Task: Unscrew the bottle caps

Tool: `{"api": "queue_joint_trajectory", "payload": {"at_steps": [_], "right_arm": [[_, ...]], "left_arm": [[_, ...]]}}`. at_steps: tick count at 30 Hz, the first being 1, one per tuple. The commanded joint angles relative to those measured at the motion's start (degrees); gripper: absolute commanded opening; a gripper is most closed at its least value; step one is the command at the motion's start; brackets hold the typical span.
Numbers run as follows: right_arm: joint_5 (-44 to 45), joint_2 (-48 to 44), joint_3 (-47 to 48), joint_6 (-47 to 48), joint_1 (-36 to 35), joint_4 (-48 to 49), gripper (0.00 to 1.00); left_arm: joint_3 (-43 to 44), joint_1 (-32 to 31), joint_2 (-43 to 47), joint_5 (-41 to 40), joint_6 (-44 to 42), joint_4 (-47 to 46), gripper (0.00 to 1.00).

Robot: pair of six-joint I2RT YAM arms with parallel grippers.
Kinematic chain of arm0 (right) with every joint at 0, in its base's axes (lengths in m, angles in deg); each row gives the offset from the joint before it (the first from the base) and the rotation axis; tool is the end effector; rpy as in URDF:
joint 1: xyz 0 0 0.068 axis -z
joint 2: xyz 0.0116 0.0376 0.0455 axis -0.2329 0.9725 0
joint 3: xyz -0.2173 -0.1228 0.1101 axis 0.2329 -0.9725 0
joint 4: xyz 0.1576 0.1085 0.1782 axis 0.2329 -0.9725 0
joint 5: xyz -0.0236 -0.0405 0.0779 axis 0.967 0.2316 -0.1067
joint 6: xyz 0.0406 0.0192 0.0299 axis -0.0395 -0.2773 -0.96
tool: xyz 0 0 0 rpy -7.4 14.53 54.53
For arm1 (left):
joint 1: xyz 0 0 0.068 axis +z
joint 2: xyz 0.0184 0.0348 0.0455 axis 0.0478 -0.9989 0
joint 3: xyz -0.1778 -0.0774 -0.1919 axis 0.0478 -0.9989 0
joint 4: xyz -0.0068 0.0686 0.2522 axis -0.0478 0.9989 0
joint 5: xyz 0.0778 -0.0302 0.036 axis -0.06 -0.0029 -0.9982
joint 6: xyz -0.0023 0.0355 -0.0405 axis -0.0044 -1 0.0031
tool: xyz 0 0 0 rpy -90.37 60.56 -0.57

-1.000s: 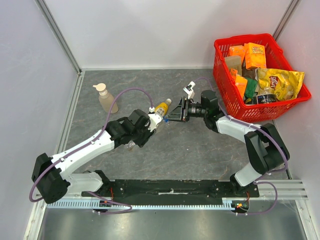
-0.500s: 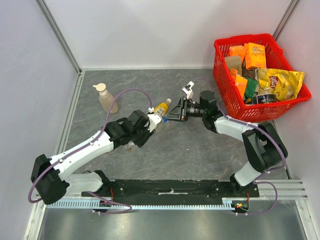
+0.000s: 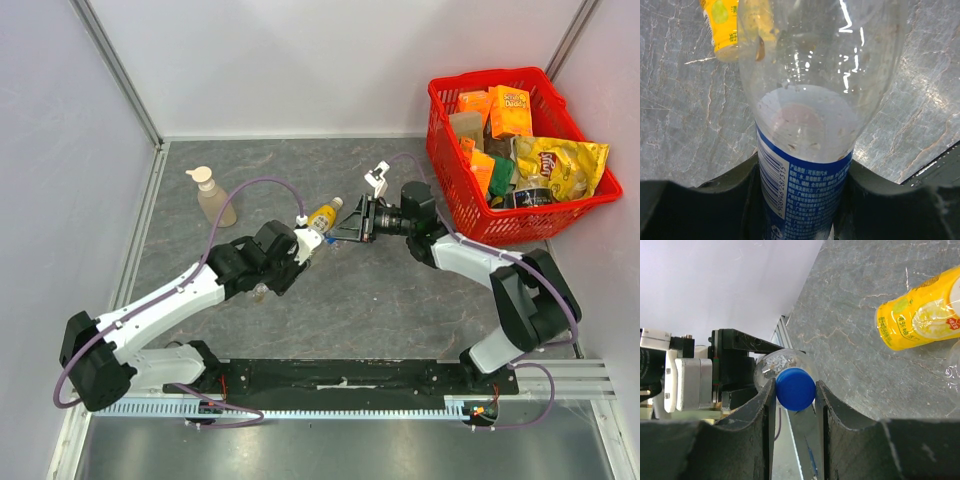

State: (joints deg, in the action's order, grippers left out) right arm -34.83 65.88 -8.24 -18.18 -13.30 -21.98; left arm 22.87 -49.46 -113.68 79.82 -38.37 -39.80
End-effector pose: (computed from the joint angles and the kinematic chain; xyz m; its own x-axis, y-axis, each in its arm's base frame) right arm 0.2891 0.1763 0.2340 -0.9204 0.1561 -0.3584 -0.3252 0.2032 0.9236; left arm 0.1630 -0.1665 0.2677 -0.4909 0.6598 -0.5690 0.7227 0.6731 0.1570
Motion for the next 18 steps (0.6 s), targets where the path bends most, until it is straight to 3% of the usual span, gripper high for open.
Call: {"api": "queue_joint_trajectory", "payload": {"at_steps": [1, 18], "right_arm": [[-2.01, -6.31, 2.50, 7.33, -2.76, -2.30, 0.00], [-7.10, -16.77, 1.36, 13.05, -6.19, 2.17, 0.00]], "left_arm": [[0.40, -0.39, 1.76, 2.60, 1.10, -1.05, 0.27], [-0.47, -0.39, 11.16, 20.26, 0.49, -5.26, 0.20]]}}
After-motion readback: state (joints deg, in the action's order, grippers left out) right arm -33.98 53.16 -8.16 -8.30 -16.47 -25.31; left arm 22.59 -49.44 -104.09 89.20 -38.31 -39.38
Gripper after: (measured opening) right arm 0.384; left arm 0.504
